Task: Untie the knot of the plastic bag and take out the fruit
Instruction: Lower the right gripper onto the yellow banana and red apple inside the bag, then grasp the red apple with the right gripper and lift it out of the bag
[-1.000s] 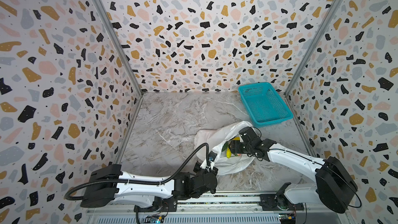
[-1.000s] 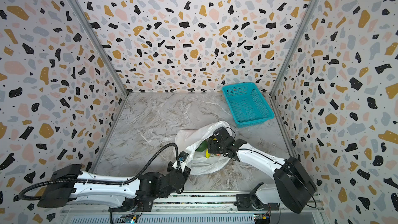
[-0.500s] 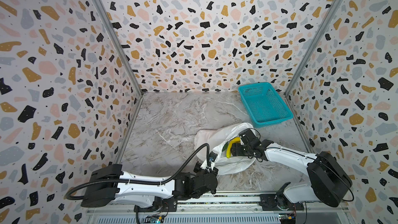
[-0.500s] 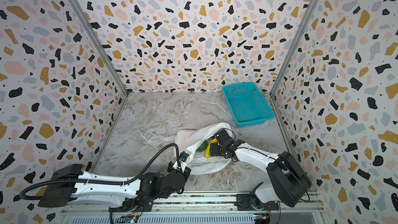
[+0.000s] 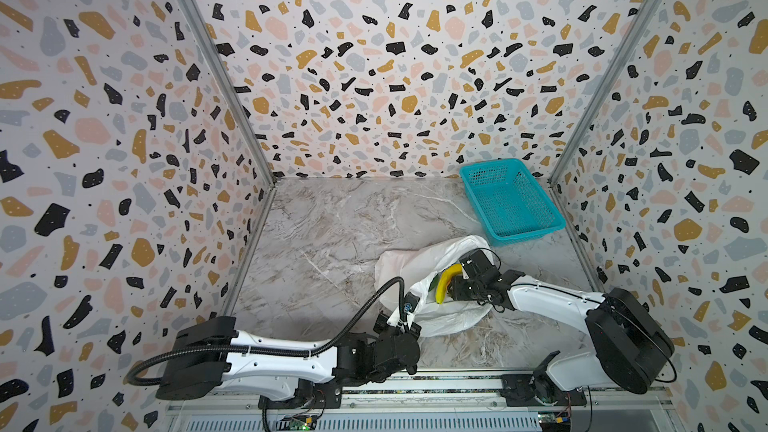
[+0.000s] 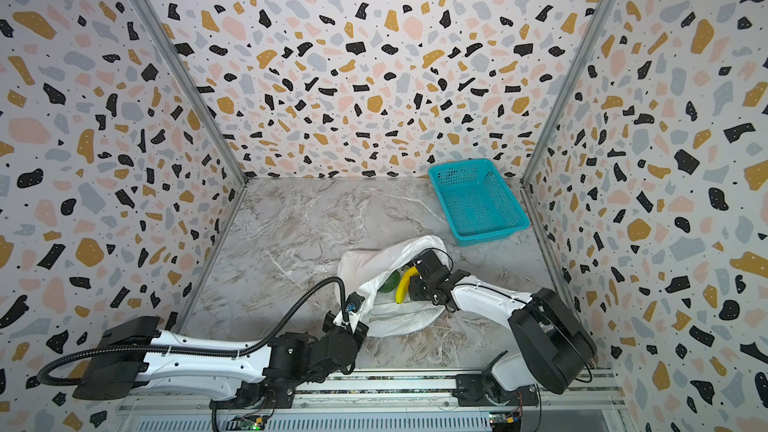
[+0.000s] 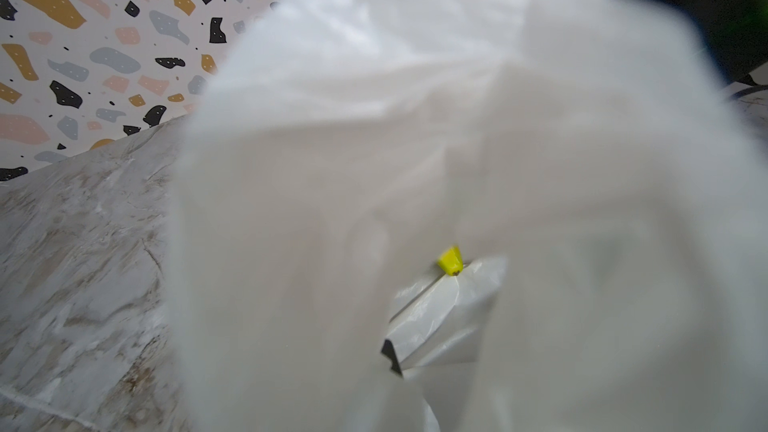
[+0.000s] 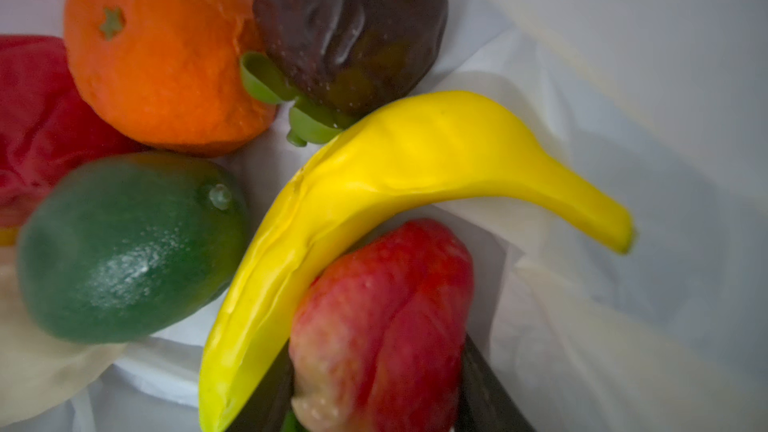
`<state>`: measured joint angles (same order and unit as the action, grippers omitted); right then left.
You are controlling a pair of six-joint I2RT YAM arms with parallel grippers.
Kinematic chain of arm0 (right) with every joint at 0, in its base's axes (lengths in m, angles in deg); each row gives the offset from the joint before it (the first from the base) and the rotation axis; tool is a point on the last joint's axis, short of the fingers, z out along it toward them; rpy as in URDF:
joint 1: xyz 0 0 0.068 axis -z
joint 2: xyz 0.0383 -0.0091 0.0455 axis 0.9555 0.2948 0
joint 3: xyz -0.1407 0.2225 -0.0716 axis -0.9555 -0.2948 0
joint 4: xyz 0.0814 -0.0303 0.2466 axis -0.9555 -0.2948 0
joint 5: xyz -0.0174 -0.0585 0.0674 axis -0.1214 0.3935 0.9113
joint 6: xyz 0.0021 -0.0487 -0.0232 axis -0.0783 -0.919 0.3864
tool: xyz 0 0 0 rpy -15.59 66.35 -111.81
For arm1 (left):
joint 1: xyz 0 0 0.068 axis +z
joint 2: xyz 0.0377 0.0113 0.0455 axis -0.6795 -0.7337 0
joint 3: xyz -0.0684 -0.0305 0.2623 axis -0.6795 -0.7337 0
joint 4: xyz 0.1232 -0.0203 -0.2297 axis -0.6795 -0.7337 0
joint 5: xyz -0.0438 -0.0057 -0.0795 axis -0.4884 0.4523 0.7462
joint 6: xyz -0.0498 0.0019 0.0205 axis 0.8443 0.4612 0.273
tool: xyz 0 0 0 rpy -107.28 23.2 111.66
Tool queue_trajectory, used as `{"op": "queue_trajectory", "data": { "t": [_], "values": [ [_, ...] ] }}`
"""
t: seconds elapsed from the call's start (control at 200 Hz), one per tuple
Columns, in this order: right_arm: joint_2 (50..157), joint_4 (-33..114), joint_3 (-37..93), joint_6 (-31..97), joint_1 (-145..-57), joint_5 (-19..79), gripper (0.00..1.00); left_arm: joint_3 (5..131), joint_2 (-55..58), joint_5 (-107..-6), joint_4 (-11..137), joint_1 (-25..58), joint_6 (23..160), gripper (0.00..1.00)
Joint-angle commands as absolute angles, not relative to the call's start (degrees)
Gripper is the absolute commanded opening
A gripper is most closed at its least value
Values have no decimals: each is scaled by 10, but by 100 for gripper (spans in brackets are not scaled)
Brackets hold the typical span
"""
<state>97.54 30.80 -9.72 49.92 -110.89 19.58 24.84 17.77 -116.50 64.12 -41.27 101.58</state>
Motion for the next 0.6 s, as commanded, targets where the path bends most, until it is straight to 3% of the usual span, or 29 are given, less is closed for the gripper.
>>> {"op": "queue_trajectory", "data": {
  "t": [0.0,0.34,0.596],
  "values": [
    [951,285,-87,489,-1111,199,39,270,179,-1191,654,-417,1015,0],
    [832,204,-78,468,-1166,250,36,288,166,-1216,651,-416,1017,0],
    [761,91,13,431,-1173,269,36,298,157,-1237,634,-416,1031,0]
  ]
}}
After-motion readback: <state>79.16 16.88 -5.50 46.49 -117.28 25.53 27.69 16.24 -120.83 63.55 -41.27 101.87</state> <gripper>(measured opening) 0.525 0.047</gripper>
